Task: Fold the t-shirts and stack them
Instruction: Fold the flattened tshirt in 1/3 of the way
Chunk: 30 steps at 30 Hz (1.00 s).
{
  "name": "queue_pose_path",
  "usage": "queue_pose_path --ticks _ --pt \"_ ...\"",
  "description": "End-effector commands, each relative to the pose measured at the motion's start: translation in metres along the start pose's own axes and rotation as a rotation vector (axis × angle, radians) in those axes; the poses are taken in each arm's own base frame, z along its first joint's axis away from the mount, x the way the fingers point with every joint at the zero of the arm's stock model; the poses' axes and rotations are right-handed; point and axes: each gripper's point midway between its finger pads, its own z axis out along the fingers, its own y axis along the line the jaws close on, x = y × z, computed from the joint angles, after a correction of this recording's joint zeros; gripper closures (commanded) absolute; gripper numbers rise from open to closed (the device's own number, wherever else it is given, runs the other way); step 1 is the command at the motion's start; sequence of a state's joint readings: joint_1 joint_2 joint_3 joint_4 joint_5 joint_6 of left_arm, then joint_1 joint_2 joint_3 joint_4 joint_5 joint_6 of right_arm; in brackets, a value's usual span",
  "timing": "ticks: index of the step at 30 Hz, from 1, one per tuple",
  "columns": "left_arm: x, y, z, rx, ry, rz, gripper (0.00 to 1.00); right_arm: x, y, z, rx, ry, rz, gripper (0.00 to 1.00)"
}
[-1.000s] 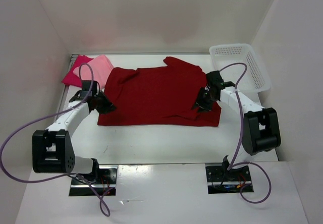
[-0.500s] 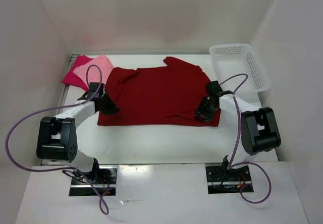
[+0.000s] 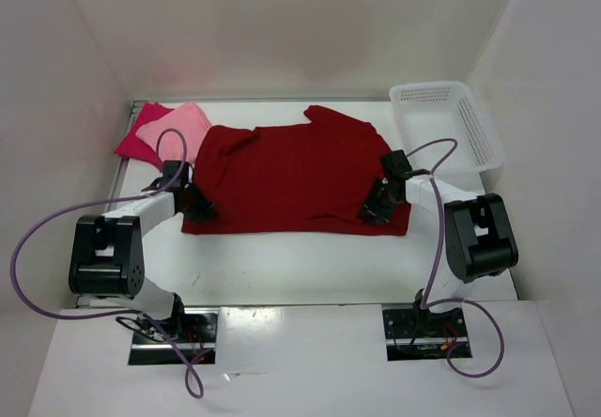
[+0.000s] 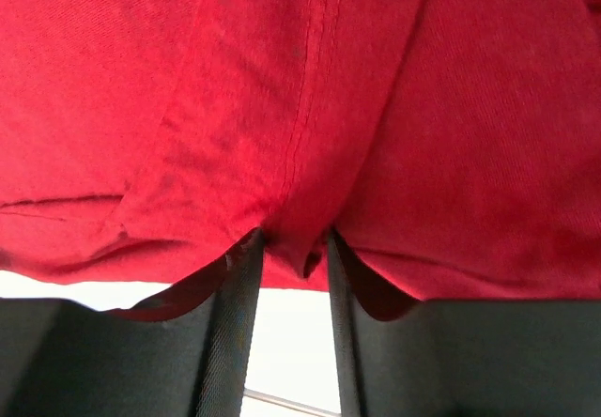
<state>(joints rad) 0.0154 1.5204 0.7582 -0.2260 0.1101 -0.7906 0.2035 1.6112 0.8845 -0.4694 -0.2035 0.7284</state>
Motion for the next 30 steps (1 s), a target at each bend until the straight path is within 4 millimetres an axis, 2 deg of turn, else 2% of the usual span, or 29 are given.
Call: queue_pose_path --ticks 1,4,8,14,15,17,18,20,22,24,26,30 --pt "-0.006 -0.003 -0.005 0.016 -0.039 0.005 0.76 -0.009 0.016 0.007 -0.044 -0.008 -0.008 0.64" --pt "-0.005 -0.001 -0.005 0.003 -0.038 0.003 0.76 -0.017 0.022 0.007 -0.052 -0.017 -0.021 0.72" --pt "-0.005 -0.001 -0.005 0.003 -0.038 0.003 0.76 -0.036 0.044 -0.002 -0.085 -0.051 -0.031 0.86" --pt "-0.009 -0.004 -0.006 0.009 -0.045 0.004 0.76 -0.055 0.078 -0.013 -0.146 -0.066 -0.063 0.86" --pt "-0.009 -0.004 -0.006 0.009 -0.045 0.004 0.76 -0.057 0.076 -0.004 -0.133 -0.052 -0.059 0.86" --pt "-0.009 -0.004 -0.006 0.009 -0.045 0.004 0.76 -0.063 0.087 0.0 -0.142 -0.055 -0.069 0.86" --pt "-0.009 -0.004 -0.006 0.009 -0.045 0.004 0.76 -0.059 0.087 0.01 -0.128 -0.034 -0.075 0.86" --pt "-0.009 -0.004 -0.006 0.009 -0.045 0.004 0.76 -0.063 0.1 0.011 -0.167 -0.022 -0.069 0.86" --pt "-0.01 -0.005 -0.007 0.009 -0.045 0.004 0.76 -0.068 0.114 0.015 -0.186 -0.031 -0.075 0.79" --pt "-0.015 -0.01 -0.011 0.022 -0.06 -0.002 0.76 -0.068 0.131 0.013 -0.211 -0.039 -0.104 0.79" --pt "-0.017 -0.015 -0.016 0.039 -0.065 0.0 0.76 -0.071 0.136 0.011 -0.224 -0.05 -0.098 0.79" --pt "-0.032 -0.031 -0.031 0.082 -0.114 0.009 0.76 -0.086 0.159 -0.013 -0.292 -0.115 -0.12 0.61"
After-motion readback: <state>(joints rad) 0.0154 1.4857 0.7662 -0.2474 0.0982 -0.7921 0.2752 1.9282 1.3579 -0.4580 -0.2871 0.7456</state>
